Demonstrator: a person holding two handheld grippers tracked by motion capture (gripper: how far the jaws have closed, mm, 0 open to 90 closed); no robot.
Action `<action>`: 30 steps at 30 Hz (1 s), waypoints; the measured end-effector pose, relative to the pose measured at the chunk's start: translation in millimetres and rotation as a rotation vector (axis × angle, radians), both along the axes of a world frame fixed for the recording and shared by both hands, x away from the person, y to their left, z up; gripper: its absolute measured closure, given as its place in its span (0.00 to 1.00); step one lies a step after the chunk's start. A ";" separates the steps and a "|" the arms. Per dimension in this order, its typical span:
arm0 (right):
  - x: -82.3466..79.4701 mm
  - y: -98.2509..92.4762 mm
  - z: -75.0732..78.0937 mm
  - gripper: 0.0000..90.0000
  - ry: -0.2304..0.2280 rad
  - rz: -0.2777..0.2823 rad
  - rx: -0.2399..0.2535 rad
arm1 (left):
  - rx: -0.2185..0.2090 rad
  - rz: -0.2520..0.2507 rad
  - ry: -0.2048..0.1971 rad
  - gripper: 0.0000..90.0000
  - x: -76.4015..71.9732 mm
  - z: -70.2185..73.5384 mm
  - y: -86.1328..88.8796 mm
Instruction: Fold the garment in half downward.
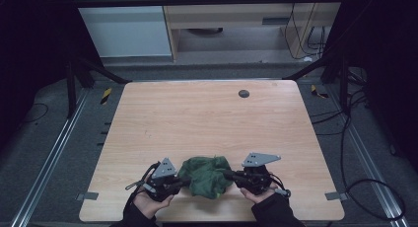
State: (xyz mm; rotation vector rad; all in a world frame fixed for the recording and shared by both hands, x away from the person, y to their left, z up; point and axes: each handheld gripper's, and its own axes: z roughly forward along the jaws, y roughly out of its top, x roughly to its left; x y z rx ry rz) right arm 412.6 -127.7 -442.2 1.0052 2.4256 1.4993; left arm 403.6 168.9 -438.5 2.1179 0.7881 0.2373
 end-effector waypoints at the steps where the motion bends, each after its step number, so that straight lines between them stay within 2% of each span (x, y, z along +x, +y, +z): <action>1: 2.5 1.0 0.4 1.00 -0.002 -0.007 0.004 | 0.000 0.007 -0.006 1.00 1.1 1.6 -0.7; 5: 12.7 11.0 -2.2 1.00 0.005 -0.008 0.017 | 0.010 0.013 -0.005 1.00 7.7 0.0 -8.6; 9: 12.5 21.5 -7.5 1.00 0.013 0.024 -0.016 | 0.044 -0.009 0.024 0.99 6.2 -12.6 -15.7; 12: 8.7 20.8 -13.6 1.00 0.031 0.039 -0.035 | 0.067 -0.020 0.040 0.99 1.7 -21.3 -18.3; 14: 5.7 17.5 -17.6 1.00 0.037 0.040 -0.048 | 0.092 -0.025 0.034 0.99 -0.6 -25.4 -19.4; 18: 2.9 12.5 -24.1 1.00 0.058 0.031 -0.059 | 0.101 -0.031 0.046 0.99 0.1 -29.9 -20.9; 22: 5.1 14.6 -27.2 0.99 0.058 0.037 -0.070 | 0.082 -0.019 0.037 0.99 0.6 -26.4 -17.9; 26: 6.8 11.5 -22.6 0.98 0.044 0.024 -0.054 | 0.052 0.015 0.005 0.97 3.1 -16.8 -8.7; 30: 11.2 1.9 -15.6 0.98 0.021 -0.025 -0.039 | 0.025 0.062 -0.013 0.95 8.7 -9.8 3.8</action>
